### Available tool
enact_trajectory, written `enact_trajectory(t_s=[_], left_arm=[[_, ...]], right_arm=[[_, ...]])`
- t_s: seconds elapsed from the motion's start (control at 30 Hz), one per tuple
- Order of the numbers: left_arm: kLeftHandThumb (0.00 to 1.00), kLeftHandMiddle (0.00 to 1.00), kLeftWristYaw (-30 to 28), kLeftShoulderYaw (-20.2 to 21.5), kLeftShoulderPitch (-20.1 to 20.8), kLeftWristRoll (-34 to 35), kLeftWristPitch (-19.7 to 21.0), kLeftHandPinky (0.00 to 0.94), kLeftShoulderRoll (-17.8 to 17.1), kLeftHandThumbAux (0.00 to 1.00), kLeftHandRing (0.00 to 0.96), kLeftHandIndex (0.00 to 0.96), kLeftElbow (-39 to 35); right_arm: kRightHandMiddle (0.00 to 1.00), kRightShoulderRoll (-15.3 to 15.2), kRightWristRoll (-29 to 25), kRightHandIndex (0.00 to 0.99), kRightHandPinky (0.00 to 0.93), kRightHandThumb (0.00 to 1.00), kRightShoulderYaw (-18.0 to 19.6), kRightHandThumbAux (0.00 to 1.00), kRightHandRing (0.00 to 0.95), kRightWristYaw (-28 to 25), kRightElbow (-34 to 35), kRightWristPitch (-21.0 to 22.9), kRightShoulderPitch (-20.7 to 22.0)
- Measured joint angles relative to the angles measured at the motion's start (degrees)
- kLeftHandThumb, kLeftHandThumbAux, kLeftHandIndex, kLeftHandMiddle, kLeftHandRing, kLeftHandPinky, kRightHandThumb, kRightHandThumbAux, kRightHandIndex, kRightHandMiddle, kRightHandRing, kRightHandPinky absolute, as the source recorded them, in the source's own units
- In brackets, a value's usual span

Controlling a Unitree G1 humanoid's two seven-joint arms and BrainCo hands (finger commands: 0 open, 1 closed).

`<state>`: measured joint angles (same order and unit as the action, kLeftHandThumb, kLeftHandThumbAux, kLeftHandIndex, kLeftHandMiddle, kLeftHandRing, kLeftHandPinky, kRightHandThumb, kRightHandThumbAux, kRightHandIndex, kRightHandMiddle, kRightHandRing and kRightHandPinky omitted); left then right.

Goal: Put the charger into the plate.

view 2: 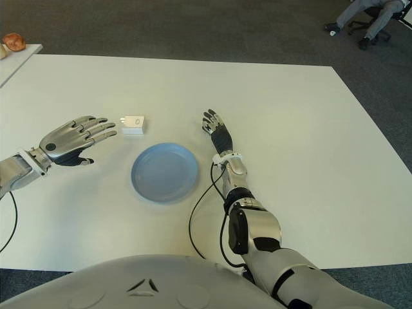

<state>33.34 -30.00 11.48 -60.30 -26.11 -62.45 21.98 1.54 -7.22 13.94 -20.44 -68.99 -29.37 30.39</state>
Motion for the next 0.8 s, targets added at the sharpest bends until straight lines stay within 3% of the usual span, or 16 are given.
enact_trajectory(t_s=[0.5,0.57,0.8], left_arm=[[0.0,0.0,-1.2,4.6,-5.7,-0.4,0.2,0.0,-0.9,0.71,0.0,0.0,-3.5],[0.0,0.0,-1.8,4.8,-5.3,-0.1,-0.1,0.0,-0.5,0.702,0.0,0.0,-2.8],[0.0,0.0,-5.5,5.0,1.7,2.0,-2.1,0.0,3.7,0.652,0.0,0.0,4.2]], right_arm=[[0.118,-0.2,0.0,0.076,0.061,0.0,0.4,0.626,0.074,0.0,-0.2,0.6,0.4],[0.119,-0.2,0.0,0.075,0.058,0.0,0.4,0.625,0.075,0.0,-0.3,0.7,0.4],[0.122,-0.4,0.0,0.074,0.056,0.0,0.4,0.628,0.077,0.0,-0.7,1.0,0.8]])
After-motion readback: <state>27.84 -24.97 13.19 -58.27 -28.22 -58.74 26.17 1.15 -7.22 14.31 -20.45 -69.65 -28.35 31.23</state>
